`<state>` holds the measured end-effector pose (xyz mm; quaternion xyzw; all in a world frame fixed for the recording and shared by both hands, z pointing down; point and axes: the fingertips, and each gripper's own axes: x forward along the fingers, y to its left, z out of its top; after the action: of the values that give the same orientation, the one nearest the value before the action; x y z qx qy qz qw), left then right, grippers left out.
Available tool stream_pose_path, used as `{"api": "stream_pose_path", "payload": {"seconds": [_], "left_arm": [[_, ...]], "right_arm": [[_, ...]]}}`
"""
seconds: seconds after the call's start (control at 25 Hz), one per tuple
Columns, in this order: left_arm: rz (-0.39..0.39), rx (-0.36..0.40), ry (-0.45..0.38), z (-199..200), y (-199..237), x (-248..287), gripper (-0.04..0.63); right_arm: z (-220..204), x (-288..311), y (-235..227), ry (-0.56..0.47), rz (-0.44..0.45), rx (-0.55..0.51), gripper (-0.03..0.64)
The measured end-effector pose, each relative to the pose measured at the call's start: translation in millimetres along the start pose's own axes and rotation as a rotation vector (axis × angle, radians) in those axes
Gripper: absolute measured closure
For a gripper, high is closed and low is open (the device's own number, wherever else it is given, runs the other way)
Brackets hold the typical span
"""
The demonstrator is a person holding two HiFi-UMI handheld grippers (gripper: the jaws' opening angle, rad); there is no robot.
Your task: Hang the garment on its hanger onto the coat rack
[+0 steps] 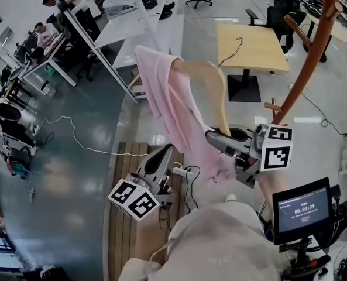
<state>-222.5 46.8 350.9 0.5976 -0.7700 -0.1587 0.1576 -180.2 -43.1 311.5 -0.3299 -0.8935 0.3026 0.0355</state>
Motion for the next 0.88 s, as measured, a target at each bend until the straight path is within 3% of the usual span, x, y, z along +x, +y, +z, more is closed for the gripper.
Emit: {"api": "stream_pose_path", "payload": {"seconds": [0.48,0.88], "left_arm": [[-0.192,0.094,0.0,47,-66,110,0.592],[-0.317,0.075,0.036,41,-83,161,0.592]], "right_arm": [[89,-50,-20,-0.104,-0.075,-0.032,0.6],[106,-71,-44,-0.157,-0.171,-0.023,0.6]]}}
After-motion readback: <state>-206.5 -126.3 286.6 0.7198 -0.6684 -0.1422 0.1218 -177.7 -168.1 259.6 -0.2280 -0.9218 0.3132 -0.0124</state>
